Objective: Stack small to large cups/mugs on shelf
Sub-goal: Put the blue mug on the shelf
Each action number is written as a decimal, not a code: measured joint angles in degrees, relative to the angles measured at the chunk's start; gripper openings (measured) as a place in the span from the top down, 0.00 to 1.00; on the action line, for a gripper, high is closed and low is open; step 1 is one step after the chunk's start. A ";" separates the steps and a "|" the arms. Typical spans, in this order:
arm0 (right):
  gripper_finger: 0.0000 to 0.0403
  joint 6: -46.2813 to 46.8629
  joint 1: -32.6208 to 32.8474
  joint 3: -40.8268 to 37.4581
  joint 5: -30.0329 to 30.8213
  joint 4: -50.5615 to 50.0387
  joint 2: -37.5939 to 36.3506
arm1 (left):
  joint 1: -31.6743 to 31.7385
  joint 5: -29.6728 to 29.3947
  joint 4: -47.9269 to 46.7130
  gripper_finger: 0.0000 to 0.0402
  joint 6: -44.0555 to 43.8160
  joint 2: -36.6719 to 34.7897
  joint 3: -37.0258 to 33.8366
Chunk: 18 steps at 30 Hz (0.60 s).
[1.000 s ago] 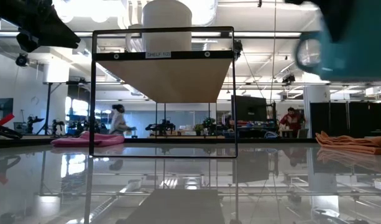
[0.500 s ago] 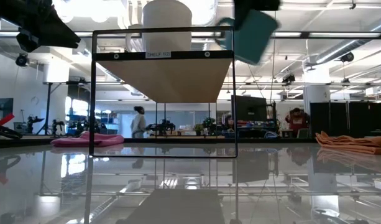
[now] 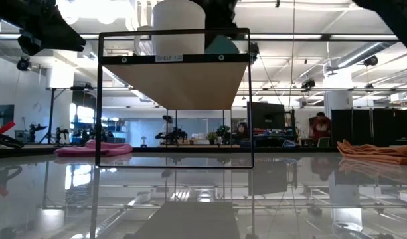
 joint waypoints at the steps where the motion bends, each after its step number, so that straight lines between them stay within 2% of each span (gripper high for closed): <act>1: 0.97 0.02 -0.04 0.39 -0.44 0.13 0.60 | 0.01 0.08 -0.04 0.73 0.00 0.00 0.00; 5: 0.97 -1.42 0.37 0.54 -0.85 4.49 1.07 | -0.02 0.09 -0.08 0.73 -0.02 0.38 0.00; 11: 0.97 1.74 1.10 0.66 -5.95 7.17 0.78 | 0.01 -0.28 -0.01 0.73 -0.01 1.71 0.00; 18: 0.94 6.17 1.28 0.57 -3.32 4.46 1.42 | 0.01 -0.51 0.03 0.73 0.00 3.37 0.00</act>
